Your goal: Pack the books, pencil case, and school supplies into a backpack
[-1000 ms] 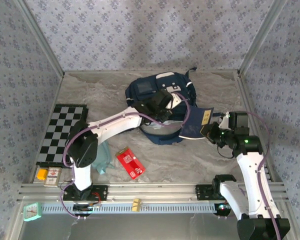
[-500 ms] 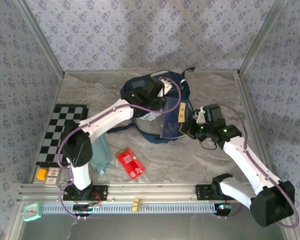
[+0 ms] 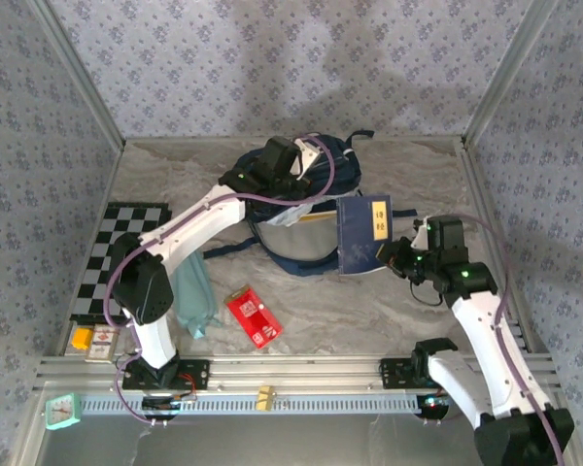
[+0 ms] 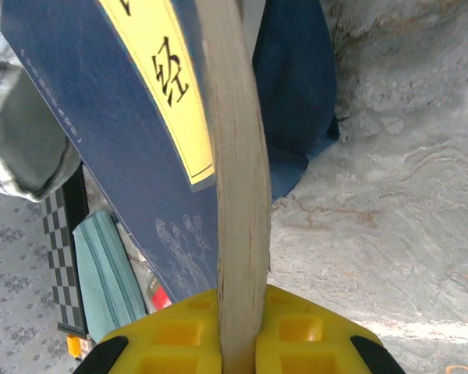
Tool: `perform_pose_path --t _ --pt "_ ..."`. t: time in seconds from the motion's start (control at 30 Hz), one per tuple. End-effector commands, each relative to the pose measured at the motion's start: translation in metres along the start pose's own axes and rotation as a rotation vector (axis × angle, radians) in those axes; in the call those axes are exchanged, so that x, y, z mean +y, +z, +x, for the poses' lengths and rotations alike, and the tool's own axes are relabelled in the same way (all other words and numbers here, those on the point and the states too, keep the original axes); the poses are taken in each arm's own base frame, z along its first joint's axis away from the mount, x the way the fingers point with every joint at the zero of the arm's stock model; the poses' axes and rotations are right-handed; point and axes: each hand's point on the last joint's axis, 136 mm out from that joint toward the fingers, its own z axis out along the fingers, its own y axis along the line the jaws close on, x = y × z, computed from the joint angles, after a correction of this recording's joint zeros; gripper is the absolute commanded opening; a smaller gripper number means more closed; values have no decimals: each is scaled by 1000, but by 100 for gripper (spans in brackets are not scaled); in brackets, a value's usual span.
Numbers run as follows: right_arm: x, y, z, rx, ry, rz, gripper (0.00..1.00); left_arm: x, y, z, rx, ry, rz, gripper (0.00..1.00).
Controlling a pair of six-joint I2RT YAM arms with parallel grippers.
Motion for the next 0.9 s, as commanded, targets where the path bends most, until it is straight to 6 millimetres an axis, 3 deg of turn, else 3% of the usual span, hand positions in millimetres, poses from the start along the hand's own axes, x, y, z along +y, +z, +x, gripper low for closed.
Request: perform_pose_path --t 0.0,0.07,0.17,0.23,0.27,0.4,0.6,0.77,0.87 --pt "27 16 -3 44 -16 -102 0 0 -44 -65 -214 -29 34 0" --pt "33 20 -1 86 -62 -54 0 13 -45 -66 -209 -59 -19 0" --pt "24 8 0 51 -118 50 0 20 -50 -68 -210 -90 -5 0" --pt "25 6 -8 13 -52 9 0 18 -56 -70 -231 -86 12 0" --pt "34 8 -18 -15 -53 -52 0 16 -59 -71 -240 -84 24 0" --pt "84 29 -23 -6 -121 -272 0 5 -64 -72 -260 -71 91 0" --pt "121 73 -42 4 -182 -352 0 5 -66 -72 -256 -64 96 0" --pt "95 130 -59 2 -122 -274 0 10 -69 -72 -290 -83 67 0" --pt "81 159 -66 37 -120 -248 7 12 -68 -70 -285 -110 69 0"
